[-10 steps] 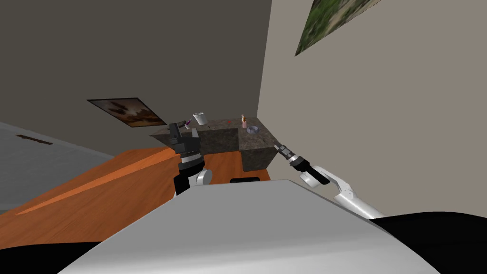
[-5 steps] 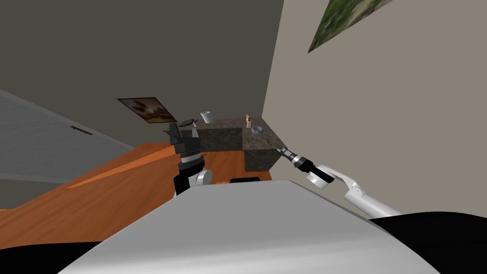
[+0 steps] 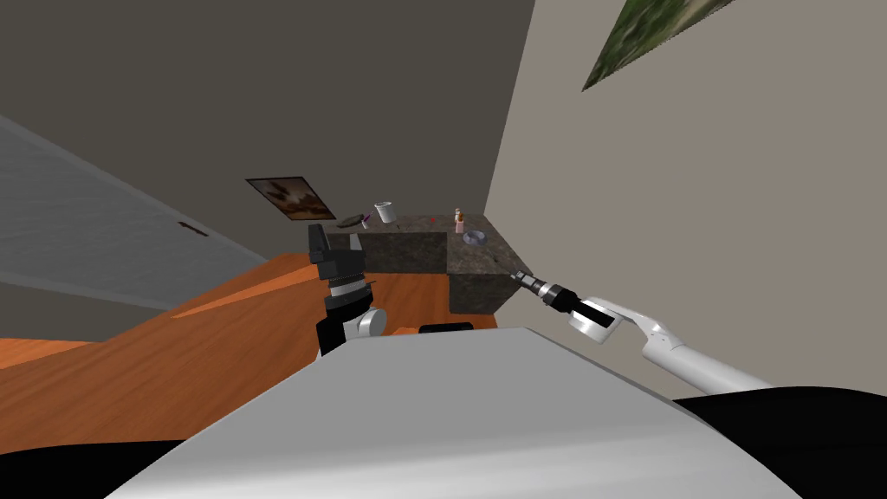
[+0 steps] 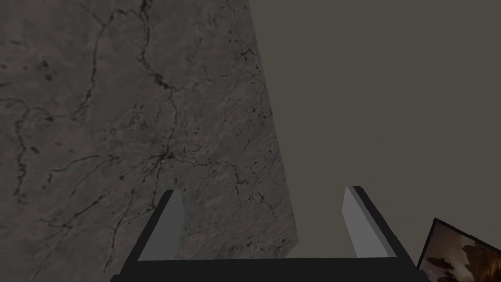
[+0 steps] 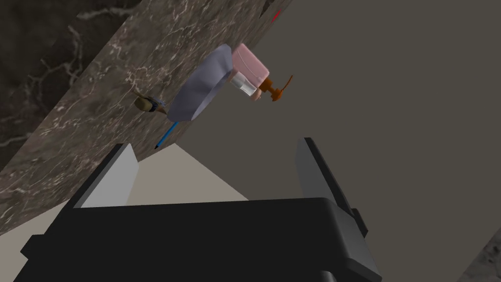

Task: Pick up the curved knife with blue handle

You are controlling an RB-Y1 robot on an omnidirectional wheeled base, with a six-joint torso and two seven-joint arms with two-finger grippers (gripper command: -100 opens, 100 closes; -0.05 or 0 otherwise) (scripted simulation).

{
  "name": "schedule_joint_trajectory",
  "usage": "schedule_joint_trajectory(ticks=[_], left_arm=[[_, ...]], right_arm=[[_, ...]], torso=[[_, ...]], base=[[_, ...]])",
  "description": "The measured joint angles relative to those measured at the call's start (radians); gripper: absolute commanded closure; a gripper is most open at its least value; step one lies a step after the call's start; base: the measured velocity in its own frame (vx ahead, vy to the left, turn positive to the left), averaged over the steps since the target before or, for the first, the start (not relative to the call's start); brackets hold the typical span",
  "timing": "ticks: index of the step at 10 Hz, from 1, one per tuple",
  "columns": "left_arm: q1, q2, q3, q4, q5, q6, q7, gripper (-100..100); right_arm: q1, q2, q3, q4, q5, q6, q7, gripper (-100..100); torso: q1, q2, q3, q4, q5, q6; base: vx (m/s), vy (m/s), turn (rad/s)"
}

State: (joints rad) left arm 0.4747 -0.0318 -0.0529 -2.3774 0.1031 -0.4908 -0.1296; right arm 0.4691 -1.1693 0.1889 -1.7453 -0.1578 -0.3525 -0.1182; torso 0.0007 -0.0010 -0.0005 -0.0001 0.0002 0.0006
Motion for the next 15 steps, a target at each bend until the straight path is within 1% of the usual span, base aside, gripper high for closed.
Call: schedule_joint_trajectory(ticks=[1, 4, 5, 6, 7, 8, 9, 10, 12, 13, 14, 15], left_arm=[[0.0, 0.0, 0.0, 0.0, 0.0, 0.0, 0.0, 0], [0.0, 0.0, 0.0, 0.0, 0.0, 0.0, 0.0, 0], [0.0, 0.0, 0.0, 0.0, 0.0, 0.0, 0.0, 0], [0.0, 0.0, 0.0, 0.0, 0.0, 0.0, 0.0, 0], [0.0, 0.0, 0.0, 0.0, 0.0, 0.0, 0.0, 0], [0.0, 0.0, 0.0, 0.0, 0.0, 0.0, 0.0, 0], [0.0, 0.0, 0.0, 0.0, 0.0, 0.0, 0.0, 0], [0.0, 0.0, 0.0, 0.0, 0.0, 0.0, 0.0, 0], [0.0, 0.0, 0.0, 0.0, 0.0, 0.0, 0.0, 0], [0.0, 0.0, 0.0, 0.0, 0.0, 0.0, 0.0, 0], [0.0, 0.0, 0.0, 0.0, 0.0, 0.0, 0.0, 0], [0.0, 0.0, 0.0, 0.0, 0.0, 0.0, 0.0, 0]], right_arm=[[-0.021, -0.029, 0.026, 0.041, -0.002, 0.004, -0.011, -100], [-0.005, -0.097, 0.043, 0.063, -0.011, 0.041, -0.019, -100], [-0.015, -0.129, 0.06, 0.074, -0.016, 0.064, -0.03, -100], [-0.019, -0.148, 0.07, 0.088, -0.018, 0.074, -0.036, -100], [-0.029, -0.172, 0.092, 0.109, -0.018, 0.089, -0.04, -100], [-0.02, -0.187, 0.092, 0.108, -0.021, 0.104, -0.041, -100], [-0.022, -0.211, 0.11, 0.135, -0.023, 0.112, -0.045, -100], [-0.033, -0.241, 0.136, 0.151, -0.027, 0.139, -0.055, -100], [-0.04, -0.291, 0.168, 0.187, -0.032, 0.159, -0.07, -100], [-0.024, -0.317, 0.174, 0.186, -0.037, 0.191, -0.071, -100], [-0.062, -0.353, 0.228, 0.214, -0.039, 0.22, -0.087, -100], [-0.034, -0.377, 0.233, 0.24, -0.043, 0.23, -0.092, -100]], torso=[[0.0, 0.0, 0.0, 0.0, 0.0, -0.001], [0.0, 0.0, 0.0, 0.0, 0.0, 0.0], [0.001, -0.001, 0.0, 0.0, 0.0, 0.0], [0.0, -0.001, 0.0, 0.0, 0.0, 0.0], [0.001, -0.001, -0.001, 0.0, 0.0, -0.001], [0.0, -0.001, 0.0, 0.0, 0.0, 0.001], [0.001, -0.001, -0.001, 0.0, 0.0, 0.0], [0.001, -0.002, -0.001, -0.001, 0.0, -0.001], [0.001, -0.002, -0.001, 0.0, 0.0, 0.0], [0.001, -0.002, -0.001, -0.001, 0.0, 0.0], [0.002, -0.003, -0.002, -0.001, 0.0, 0.0], [0.002, -0.004, -0.002, -0.001, 0.0, 0.0]], base=[[0.008, 0.012, 0.109], [0.012, 0.018, 0.161], [0.015, 0.016, 0.142], [0.018, 0.022, 0.258], [0.016, 0.013, 0.106], [0.022, 0.021, 0.173], [0.034, 0.033, 0.359], [0.031, 0.014, 0.131], [0.033, 0.022, 0.243], [0.049, 0.033, 0.292], [0.063, 0.034, 0.33], [0.047, 0.013, 0.116]])
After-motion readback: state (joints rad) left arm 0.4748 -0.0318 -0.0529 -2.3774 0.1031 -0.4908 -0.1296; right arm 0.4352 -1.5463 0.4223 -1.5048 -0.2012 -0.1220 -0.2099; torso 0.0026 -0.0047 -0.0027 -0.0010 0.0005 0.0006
